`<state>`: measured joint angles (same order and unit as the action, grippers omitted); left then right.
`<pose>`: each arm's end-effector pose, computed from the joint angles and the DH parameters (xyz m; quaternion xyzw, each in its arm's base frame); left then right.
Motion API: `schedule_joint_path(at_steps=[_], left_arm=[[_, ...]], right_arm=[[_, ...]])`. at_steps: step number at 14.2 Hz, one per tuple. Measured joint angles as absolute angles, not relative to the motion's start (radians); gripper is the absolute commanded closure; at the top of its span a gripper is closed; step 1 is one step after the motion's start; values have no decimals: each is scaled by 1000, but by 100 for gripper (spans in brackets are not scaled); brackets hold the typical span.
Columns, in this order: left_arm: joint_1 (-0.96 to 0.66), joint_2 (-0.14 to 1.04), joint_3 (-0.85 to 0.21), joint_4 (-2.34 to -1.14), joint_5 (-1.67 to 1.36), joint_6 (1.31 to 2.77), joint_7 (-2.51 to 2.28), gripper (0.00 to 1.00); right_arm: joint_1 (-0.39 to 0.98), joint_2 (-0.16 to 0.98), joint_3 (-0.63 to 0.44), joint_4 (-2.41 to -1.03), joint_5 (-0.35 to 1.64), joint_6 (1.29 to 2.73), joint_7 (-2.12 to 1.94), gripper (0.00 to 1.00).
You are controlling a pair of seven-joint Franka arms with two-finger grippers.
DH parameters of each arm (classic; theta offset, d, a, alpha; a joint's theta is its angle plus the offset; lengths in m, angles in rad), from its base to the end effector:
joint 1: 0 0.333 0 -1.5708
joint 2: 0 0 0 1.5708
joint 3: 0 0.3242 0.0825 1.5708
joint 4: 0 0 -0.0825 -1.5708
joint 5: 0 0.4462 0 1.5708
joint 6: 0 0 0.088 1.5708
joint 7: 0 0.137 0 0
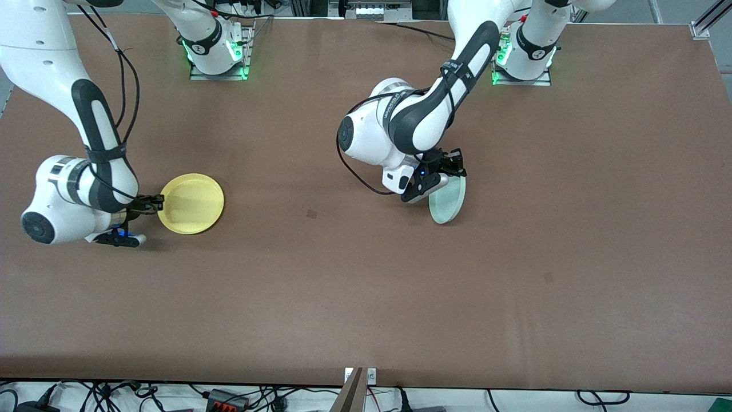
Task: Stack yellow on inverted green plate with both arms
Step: 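Lift the green plate with the left gripper while the right gripper grasps the yellow plate, then flip the green plate upside down and lower it at table center with the left gripper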
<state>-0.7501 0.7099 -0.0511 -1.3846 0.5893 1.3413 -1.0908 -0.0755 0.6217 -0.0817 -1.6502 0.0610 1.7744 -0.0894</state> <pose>0.5409 -0.4283 0.2334 -0.8917 -0.0868 -0.0130 0.4440 0.6556 -0.0947 0.1624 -0.9685 0.0446 0.2428 0.0326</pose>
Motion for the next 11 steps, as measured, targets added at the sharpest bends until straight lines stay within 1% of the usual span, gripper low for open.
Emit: schedule_joint_path(at_steps=[2, 4, 6, 11], left_arm=[[-750, 714, -48, -1382, 598, 1326, -1105, 99], [-752, 722, -48, -1381, 598, 1321, -1133, 99], [-756, 738, -48, -1381, 598, 1321, -1160, 99], [-781, 761, -48, -1380, 605, 1290, -1244, 99]], right_arm=[[-76, 576, -82, -1594, 61, 1692, -99, 100], [-76, 541, -82, -1554, 62, 1647, -123, 100], [-76, 529, -82, -1542, 63, 1635, -133, 100], [-78, 541, -84, -1542, 82, 1634, -164, 100]])
